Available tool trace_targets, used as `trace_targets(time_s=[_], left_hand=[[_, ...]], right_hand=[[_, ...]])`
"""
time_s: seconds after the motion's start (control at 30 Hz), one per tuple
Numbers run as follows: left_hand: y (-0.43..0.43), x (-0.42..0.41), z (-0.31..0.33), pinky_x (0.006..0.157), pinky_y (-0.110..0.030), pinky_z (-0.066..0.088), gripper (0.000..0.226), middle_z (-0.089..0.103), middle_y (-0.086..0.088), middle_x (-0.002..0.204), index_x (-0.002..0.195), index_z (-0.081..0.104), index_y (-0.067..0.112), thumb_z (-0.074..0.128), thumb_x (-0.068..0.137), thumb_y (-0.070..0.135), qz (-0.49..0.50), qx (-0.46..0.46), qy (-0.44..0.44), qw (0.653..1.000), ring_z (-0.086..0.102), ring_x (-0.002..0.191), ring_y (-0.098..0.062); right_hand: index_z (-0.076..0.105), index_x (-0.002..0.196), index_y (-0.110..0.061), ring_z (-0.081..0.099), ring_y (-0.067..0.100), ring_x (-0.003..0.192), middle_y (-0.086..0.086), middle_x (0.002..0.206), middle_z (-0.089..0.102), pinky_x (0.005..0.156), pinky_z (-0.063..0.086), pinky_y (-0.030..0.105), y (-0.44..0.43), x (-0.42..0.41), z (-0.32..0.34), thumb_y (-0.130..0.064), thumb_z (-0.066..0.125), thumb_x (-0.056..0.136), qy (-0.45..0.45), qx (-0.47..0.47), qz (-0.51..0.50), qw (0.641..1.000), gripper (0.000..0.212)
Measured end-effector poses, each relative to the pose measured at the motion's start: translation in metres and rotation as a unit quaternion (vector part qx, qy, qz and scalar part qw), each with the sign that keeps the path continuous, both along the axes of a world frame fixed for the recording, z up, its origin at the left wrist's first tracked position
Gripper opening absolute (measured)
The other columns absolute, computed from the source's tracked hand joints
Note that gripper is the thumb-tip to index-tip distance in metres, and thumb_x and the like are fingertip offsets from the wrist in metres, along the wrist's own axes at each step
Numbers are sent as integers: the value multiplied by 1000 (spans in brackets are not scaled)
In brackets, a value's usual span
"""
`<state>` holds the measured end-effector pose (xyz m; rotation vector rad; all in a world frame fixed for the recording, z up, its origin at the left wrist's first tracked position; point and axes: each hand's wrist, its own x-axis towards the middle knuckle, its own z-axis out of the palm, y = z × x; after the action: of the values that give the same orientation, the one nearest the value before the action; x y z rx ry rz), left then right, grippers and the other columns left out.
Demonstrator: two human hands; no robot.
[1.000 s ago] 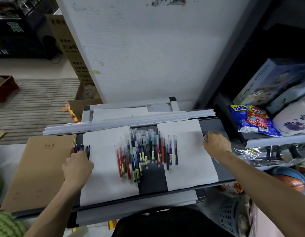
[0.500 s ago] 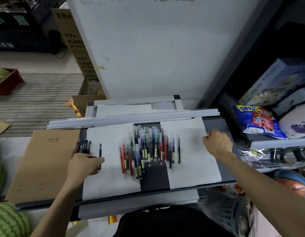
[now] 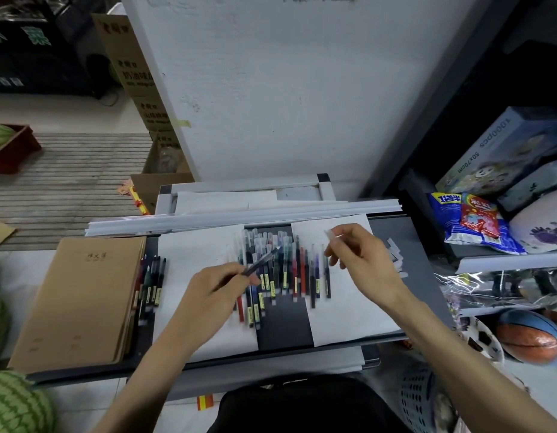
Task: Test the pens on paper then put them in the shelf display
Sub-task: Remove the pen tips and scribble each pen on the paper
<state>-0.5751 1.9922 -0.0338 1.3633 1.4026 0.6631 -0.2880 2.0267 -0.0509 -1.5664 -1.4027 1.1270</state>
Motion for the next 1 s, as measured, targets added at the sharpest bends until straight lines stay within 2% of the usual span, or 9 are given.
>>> trace_targets(time_s=[0.13, 0.23, 0.3, 0.43, 0.53, 0.6, 0.7, 0.83, 1.0], left_hand=[[-6, 10, 32, 60, -27, 39, 32, 58, -14, 71, 99, 77, 36, 51, 106, 53, -49, 89, 24, 995, 50, 64, -29], [-8, 12, 41, 57, -24, 39, 38, 59, -17, 68, 100, 76, 41, 46, 100, 64, -60, 123, 21, 990, 47, 55, -22], [-9, 12, 42, 54, -24, 39, 38, 58, -15, 66, 101, 76, 42, 45, 99, 65, -67, 137, 24, 988, 46, 54, -22], [-10, 11, 41, 59, -41, 45, 34, 64, -12, 69, 103, 75, 44, 46, 101, 63, -74, 138, 39, 987, 50, 57, -28], [-11, 9, 40, 54, -31, 40, 32, 61, -8, 64, 102, 76, 43, 48, 102, 59, -74, 152, 51, 984, 45, 51, -16], [-10, 7, 41, 55, -31, 41, 32, 61, -6, 64, 102, 77, 40, 49, 106, 56, -74, 154, 62, 983, 49, 52, -16], [-11, 5, 42, 59, -41, 42, 31, 61, -4, 65, 100, 78, 36, 51, 104, 52, -73, 156, 84, 982, 50, 56, -22], [-13, 4, 42, 53, -28, 33, 37, 55, 1, 61, 95, 76, 29, 51, 103, 55, -86, 163, 98, 978, 42, 52, -13], [-14, 10, 40, 54, -31, 36, 34, 54, 0, 62, 89, 73, 24, 53, 104, 49, -105, 174, 100, 974, 46, 54, -17]], right_hand=[[73, 107, -22, 58, 22, 67, 7, 76, 66, 66, 48, 30, -16, -16, 26, -30, 67, 101, 115, 35, 74, 990, 12], [77, 105, -24, 53, 20, 64, 3, 70, 60, 64, 46, 29, -23, -20, 45, -33, 70, 94, 157, 51, 92, 982, 16], [78, 105, -21, 50, 20, 63, 5, 68, 58, 63, 45, 27, -24, -20, 54, -29, 72, 95, 162, 55, 99, 980, 14], [78, 105, -14, 46, 25, 62, 29, 69, 50, 60, 42, 29, -26, -20, 64, -22, 70, 94, 156, 56, 111, 980, 16], [79, 103, -22, 43, 34, 61, 35, 71, 48, 60, 40, 35, -27, -20, 67, -22, 70, 95, 126, 59, 114, 984, 13], [79, 101, -27, 45, 39, 62, 35, 71, 49, 60, 40, 37, -27, -21, 67, -21, 71, 97, 106, 66, 114, 986, 11], [79, 99, -29, 47, 29, 60, 29, 71, 53, 59, 43, 31, -26, -21, 66, -17, 70, 98, 93, 75, 101, 988, 15], [79, 99, -30, 50, 26, 63, 18, 70, 59, 61, 43, 30, -29, -23, 65, -16, 72, 97, 60, 71, 112, 989, 15], [80, 97, -22, 49, 12, 57, 7, 66, 61, 57, 42, 22, -33, -33, 60, -10, 74, 95, 39, 54, 128, 990, 14]])
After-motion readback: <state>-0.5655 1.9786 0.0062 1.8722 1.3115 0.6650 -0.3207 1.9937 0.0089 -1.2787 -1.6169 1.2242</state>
